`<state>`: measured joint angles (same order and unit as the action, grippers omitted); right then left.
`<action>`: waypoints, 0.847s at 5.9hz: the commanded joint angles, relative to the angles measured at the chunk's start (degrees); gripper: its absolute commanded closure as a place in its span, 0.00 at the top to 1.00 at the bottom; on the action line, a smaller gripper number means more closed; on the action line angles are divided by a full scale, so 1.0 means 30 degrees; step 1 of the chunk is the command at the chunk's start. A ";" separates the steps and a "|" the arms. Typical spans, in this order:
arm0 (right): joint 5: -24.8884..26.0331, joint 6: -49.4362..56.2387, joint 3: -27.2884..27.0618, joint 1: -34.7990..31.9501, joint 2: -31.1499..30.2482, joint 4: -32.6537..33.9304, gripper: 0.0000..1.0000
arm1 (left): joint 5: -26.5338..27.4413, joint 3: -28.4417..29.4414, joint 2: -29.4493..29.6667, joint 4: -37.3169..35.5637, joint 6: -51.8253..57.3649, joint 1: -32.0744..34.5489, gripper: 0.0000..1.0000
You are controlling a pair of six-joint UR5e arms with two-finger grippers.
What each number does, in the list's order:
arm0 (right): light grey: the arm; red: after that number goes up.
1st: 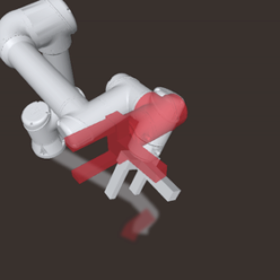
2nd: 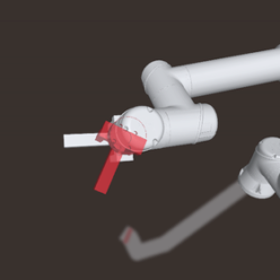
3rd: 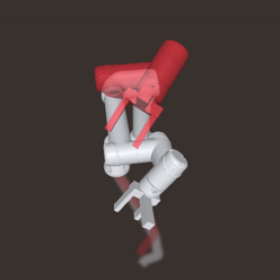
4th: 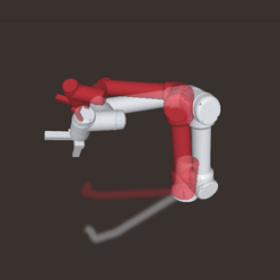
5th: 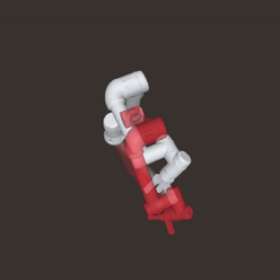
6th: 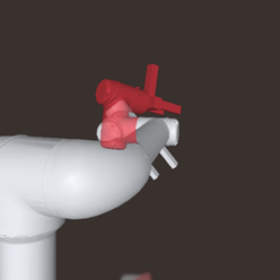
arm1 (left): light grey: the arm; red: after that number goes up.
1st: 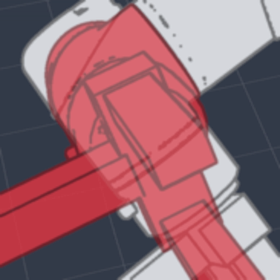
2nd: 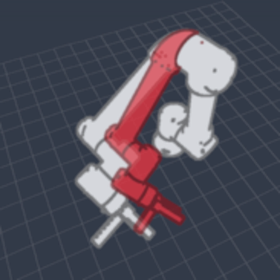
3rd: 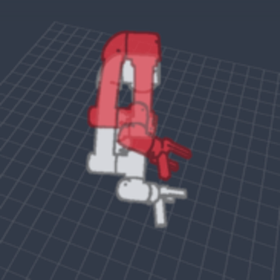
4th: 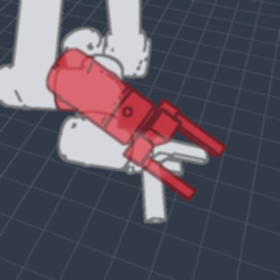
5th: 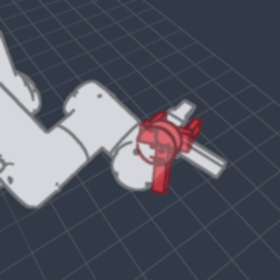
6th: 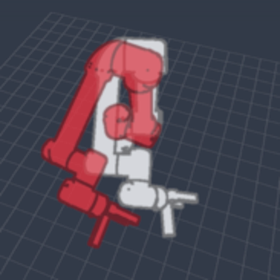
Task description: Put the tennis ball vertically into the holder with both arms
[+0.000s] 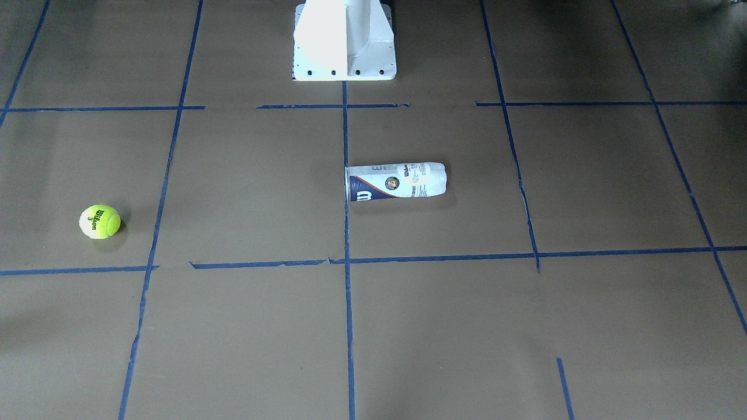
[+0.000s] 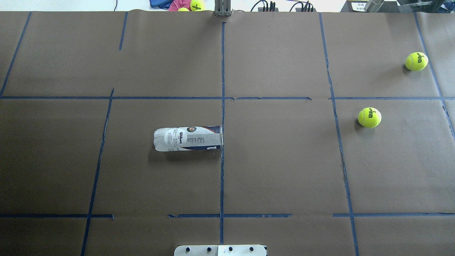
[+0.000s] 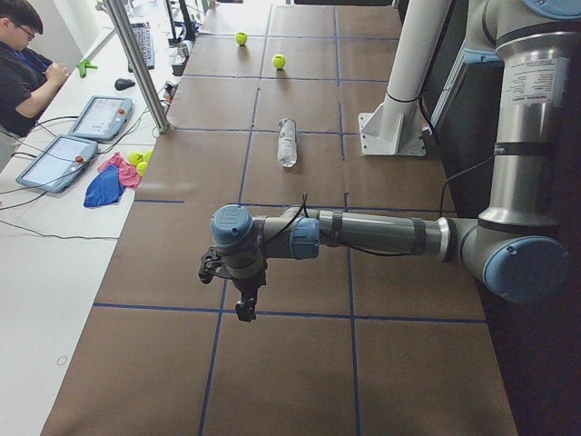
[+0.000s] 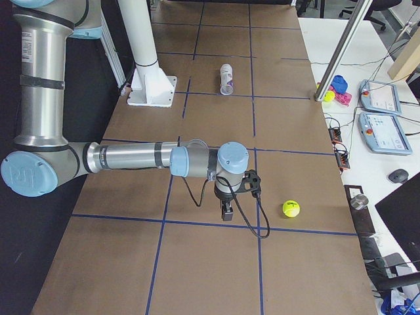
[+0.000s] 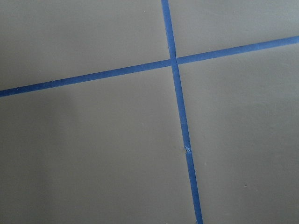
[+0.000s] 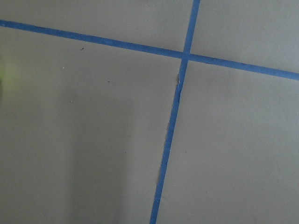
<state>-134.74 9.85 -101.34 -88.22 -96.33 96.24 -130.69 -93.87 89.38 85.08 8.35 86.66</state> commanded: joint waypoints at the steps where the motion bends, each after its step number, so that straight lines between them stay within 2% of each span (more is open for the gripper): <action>1: -0.0029 0.0000 0.0000 0.0021 0.0000 0.0000 1.00 | 0.0000 -0.0058 0.0000 -0.0028 0.0029 -0.0001 1.00; 3: 0.0000 0.0000 -0.0116 0.0050 0.1164 -0.0029 1.00 | 0.0000 -0.0262 0.0087 0.0348 0.0000 -0.0088 1.00; 4: 0.0000 -0.0029 -0.0088 0.0456 0.1868 -0.0029 1.00 | 0.0029 -0.0844 0.0146 0.2237 -0.0087 -0.0523 1.00; 5: 0.0000 -0.0146 -0.0059 0.0953 0.1962 -0.0029 1.00 | 0.0174 -0.0617 0.0379 0.5563 -0.0117 -0.0557 1.00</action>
<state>-134.74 9.66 -101.58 -86.62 -91.24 96.16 -130.48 -95.76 90.01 93.92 8.12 85.35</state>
